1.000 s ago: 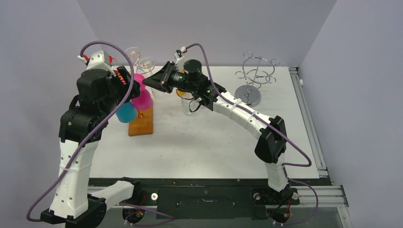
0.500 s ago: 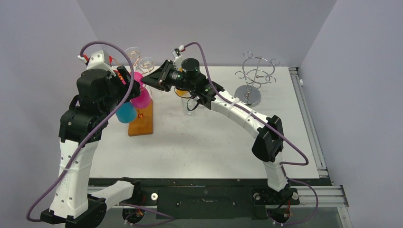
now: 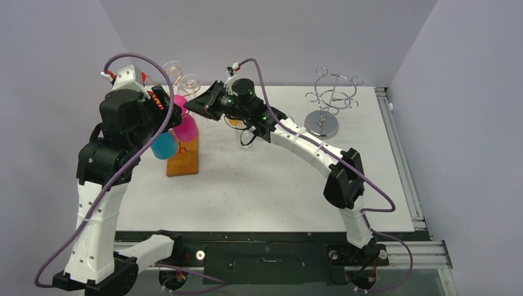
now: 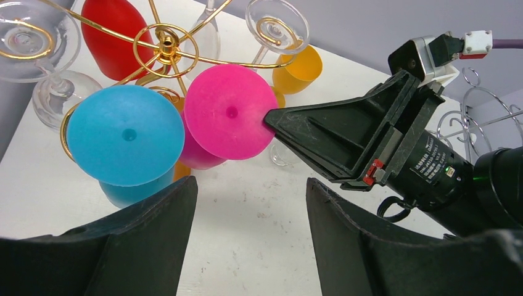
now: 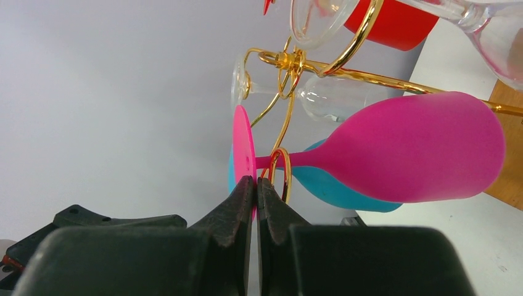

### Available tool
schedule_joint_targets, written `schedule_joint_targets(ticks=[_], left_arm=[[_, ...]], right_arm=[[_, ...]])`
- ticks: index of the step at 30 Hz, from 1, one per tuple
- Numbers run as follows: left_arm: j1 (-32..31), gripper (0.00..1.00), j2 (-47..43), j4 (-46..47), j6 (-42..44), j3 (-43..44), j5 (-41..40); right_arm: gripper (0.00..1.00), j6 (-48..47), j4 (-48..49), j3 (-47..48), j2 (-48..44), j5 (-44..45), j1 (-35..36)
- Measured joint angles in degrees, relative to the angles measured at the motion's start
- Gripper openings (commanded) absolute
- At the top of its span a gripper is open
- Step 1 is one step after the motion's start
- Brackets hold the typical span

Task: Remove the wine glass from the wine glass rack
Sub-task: Pick up the wine glass from the wine rack.

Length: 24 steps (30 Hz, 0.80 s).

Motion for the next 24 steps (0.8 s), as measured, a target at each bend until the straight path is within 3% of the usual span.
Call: schedule_joint_targets(ticks=[24], left_arm=[[0.0,0.62,0.2,0.04,0.0,0.0,0.72]], right_arm=[[0.0,1.33,1.33,-1.14,-0.22,4.76,-1.79]])
